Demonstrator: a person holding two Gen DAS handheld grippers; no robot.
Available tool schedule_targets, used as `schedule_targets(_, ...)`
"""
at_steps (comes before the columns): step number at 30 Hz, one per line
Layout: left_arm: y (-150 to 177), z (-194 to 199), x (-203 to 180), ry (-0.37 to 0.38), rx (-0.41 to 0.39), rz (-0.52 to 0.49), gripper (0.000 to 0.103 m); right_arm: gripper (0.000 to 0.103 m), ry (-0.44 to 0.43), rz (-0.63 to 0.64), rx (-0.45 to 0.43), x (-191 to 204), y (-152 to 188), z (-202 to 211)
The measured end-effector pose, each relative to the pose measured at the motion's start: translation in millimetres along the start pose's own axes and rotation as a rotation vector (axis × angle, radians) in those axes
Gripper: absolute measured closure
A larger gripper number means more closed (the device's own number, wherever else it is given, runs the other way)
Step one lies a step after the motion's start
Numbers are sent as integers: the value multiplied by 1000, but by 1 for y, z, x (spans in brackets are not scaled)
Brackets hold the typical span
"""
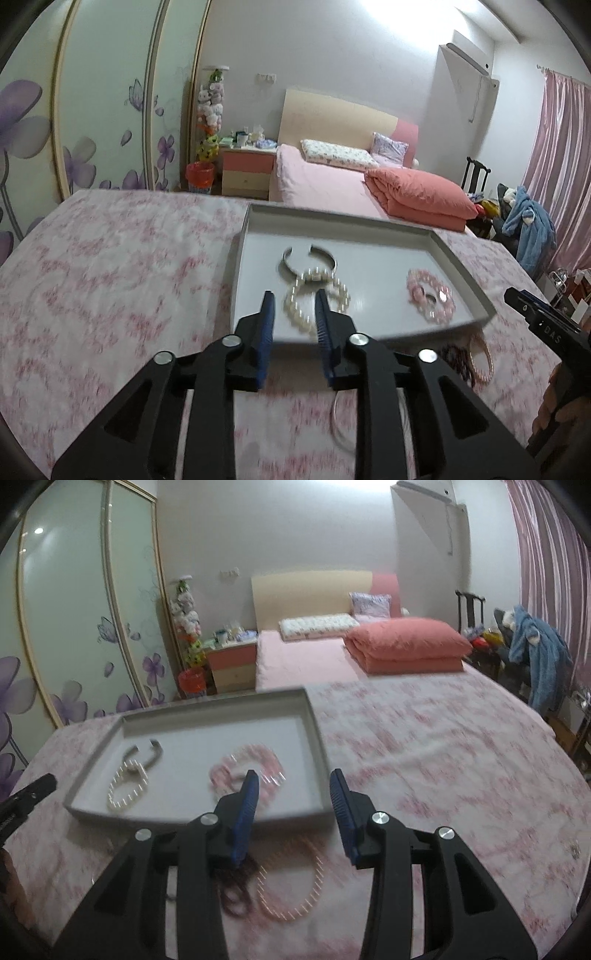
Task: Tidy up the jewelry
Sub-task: 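Carry the ring into the grey tray and release it while the left tool drops the pearl bracelet there, then close the right tool on the pink pearl bracelet while the left tool reaches the silver clasp bangle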
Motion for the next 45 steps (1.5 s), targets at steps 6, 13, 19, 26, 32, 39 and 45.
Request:
schedule_targets(6, 22, 3, 2, 9, 77, -4, 57, 63, -18, -25, 130, -17, 32, -3)
schedule_targets(13, 40, 7, -17, 37, 121, -78, 37, 65, -29, -7, 195, -10, 45, -9)
schedule_targets(19, 54, 4, -36, 37, 155, -160, 23, 74, -14, 26, 255, -2, 48, -25)
schedule_targets(26, 68, -8, -55, 27, 216, -232, 10, 96, 35, 22, 273, -10, 53, -24)
schedule_targets(32, 80, -25, -68, -13, 275, -287, 9, 96, 34, 1, 270, -18, 55, -21)
schedule_targets(39, 74, -41, -59, -80, 310, -224, 25, 96, 22, -1, 269, -17, 55, -21)
schedule_targets(45, 69, -34, -39, -112, 292, -201, 33, 96, -16, 29, 268, -6, 56, -19)
Point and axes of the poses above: each gripper's, at about its wrist camera, not at the fingertips, and z roughly against the way its jaws point, x to its left, y to its underside, the point moved 3 cm from there along -z, roughly the way its jaws point, and after that the axes turned 7 degrees about z, right-handed, at the moved point
